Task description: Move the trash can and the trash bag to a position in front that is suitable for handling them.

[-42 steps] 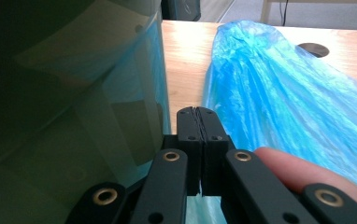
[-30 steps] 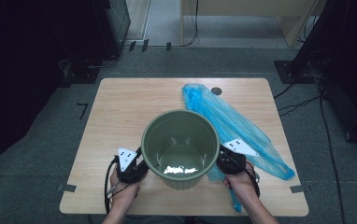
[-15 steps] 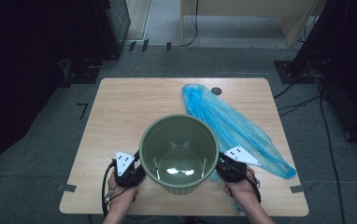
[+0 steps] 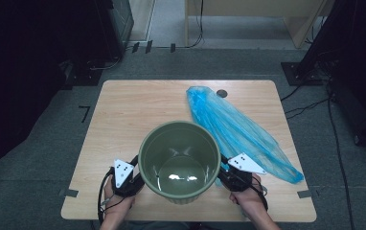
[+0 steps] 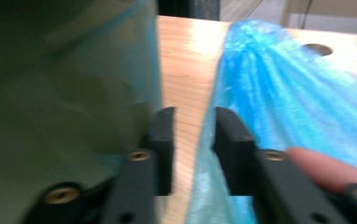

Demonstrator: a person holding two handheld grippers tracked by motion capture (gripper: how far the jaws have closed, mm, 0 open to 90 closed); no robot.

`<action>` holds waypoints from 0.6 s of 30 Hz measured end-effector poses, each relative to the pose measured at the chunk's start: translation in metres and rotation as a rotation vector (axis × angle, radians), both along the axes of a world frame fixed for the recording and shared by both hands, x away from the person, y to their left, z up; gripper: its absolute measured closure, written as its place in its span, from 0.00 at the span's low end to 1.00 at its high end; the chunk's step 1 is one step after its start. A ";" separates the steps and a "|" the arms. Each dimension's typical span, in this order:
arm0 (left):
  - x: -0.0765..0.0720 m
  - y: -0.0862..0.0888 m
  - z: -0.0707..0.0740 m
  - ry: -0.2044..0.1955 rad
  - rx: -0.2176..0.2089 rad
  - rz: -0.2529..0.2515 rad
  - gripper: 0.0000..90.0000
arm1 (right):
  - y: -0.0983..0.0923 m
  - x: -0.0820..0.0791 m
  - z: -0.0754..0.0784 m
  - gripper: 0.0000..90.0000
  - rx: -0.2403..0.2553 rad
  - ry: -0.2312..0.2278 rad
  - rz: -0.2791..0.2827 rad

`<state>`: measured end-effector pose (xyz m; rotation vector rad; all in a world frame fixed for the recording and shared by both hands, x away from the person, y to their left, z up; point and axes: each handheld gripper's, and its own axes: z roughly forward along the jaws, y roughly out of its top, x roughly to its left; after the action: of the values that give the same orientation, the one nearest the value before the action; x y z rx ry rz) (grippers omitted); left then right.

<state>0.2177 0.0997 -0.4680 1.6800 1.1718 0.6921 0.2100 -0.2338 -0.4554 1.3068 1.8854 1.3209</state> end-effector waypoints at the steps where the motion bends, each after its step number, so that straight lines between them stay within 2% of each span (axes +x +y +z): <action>1: 0.002 0.003 -0.001 0.003 -0.011 0.002 0.52 | -0.002 0.001 0.000 0.66 -0.009 -0.006 -0.003; 3: 0.005 0.008 -0.003 0.010 -0.007 0.020 0.45 | -0.007 0.002 0.000 0.52 -0.009 -0.019 -0.035; 5: 0.008 0.013 -0.005 0.030 -0.010 0.030 0.42 | -0.014 0.002 0.000 0.39 -0.024 -0.042 -0.102; 7: 0.012 0.019 -0.009 0.042 0.002 0.051 0.40 | -0.024 0.005 -0.002 0.28 -0.031 -0.058 -0.131; 9: 0.017 0.025 -0.013 0.068 0.014 0.071 0.38 | -0.031 0.008 -0.005 0.20 -0.075 -0.067 -0.161; 11: 0.021 0.031 -0.018 0.093 0.031 0.093 0.34 | -0.041 0.011 -0.009 0.16 -0.109 -0.053 -0.184; 16: 0.029 0.041 -0.026 0.158 0.071 0.137 0.20 | -0.066 0.022 -0.014 0.01 -0.110 0.001 -0.196; 18: 0.032 0.043 -0.029 0.182 0.081 0.141 0.18 | -0.073 0.025 -0.016 0.00 -0.112 0.018 -0.189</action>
<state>0.2498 0.1430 -0.4968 1.7697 1.4176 0.6924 0.2352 -0.3072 -0.4712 1.4051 1.7713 1.0960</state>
